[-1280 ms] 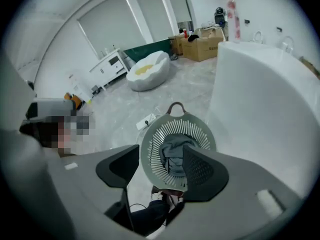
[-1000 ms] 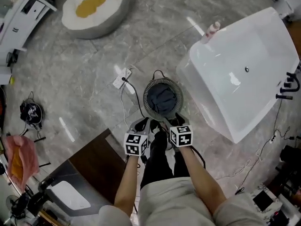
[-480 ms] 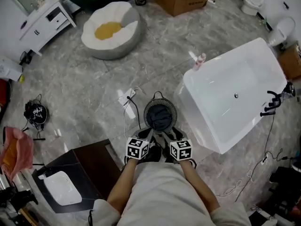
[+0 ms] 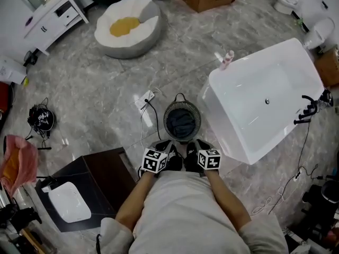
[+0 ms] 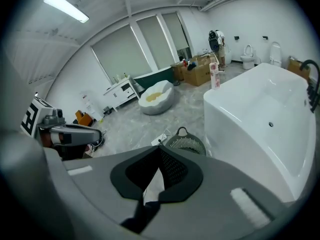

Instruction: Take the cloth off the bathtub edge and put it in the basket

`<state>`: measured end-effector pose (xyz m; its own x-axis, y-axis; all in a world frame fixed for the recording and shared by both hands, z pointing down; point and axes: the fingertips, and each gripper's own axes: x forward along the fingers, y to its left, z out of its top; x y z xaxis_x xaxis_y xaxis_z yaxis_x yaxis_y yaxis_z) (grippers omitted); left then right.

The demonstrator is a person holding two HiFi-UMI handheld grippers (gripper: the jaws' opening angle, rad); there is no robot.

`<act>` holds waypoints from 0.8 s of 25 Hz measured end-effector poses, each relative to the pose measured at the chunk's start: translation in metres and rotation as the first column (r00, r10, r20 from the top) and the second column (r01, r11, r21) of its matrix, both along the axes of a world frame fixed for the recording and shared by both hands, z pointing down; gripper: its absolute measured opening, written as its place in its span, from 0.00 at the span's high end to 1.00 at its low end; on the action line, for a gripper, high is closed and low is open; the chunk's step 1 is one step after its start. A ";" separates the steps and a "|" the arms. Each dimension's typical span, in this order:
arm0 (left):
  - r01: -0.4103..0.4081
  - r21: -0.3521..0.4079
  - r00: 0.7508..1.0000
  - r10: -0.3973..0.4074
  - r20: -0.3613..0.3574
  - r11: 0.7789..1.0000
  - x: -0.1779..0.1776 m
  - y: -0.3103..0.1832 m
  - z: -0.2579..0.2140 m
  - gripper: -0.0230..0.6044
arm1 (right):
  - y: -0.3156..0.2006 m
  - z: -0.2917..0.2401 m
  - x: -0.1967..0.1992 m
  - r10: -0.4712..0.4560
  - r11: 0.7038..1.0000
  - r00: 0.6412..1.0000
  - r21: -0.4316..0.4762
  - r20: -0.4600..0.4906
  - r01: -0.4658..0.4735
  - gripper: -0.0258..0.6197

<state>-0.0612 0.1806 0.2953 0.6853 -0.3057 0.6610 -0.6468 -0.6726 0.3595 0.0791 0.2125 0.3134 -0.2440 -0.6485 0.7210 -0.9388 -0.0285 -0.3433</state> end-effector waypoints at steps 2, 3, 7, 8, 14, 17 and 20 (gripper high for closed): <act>0.020 0.000 1.000 -0.020 -0.007 1.000 -0.005 -0.002 -0.004 0.87 | -0.002 -0.005 -0.004 -0.015 1.000 1.000 0.002 -0.008 0.015 0.96; 0.033 0.001 0.999 -0.033 -0.012 0.999 -0.007 -0.004 -0.007 0.87 | -0.003 -0.009 -0.006 -0.025 1.000 1.000 0.006 -0.015 0.025 0.96; 0.069 -0.004 0.997 -0.069 -0.025 0.998 -0.006 -0.016 -0.005 0.87 | -0.011 -0.013 -0.013 -0.068 0.997 0.997 0.018 -0.022 0.069 0.96; 0.069 -0.003 0.997 -0.069 -0.027 0.998 -0.005 -0.018 -0.002 0.87 | -0.012 -0.012 -0.013 -0.076 0.997 0.997 0.020 -0.022 0.076 0.96; 0.055 -0.001 0.998 -0.055 -0.039 0.999 -0.001 -0.023 -0.005 0.87 | -0.012 -0.017 -0.016 -0.096 0.995 0.995 0.014 -0.037 0.097 0.96; 0.055 0.003 0.997 -0.055 -0.046 0.998 0.004 -0.030 -0.007 0.87 | -0.015 -0.018 -0.010 -0.099 0.995 0.994 0.018 -0.054 0.100 0.96; 0.056 0.020 0.997 -0.055 -0.062 0.998 0.004 -0.034 -0.009 0.87 | -0.017 -0.019 -0.010 -0.098 0.994 0.993 0.031 -0.071 0.100 0.96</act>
<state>-0.0570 0.1466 0.2862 0.7059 -0.3582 0.6111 -0.6605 -0.6444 0.3853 0.0688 0.1951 0.2944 -0.2584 -0.6480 0.7164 -0.9580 0.0765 -0.2764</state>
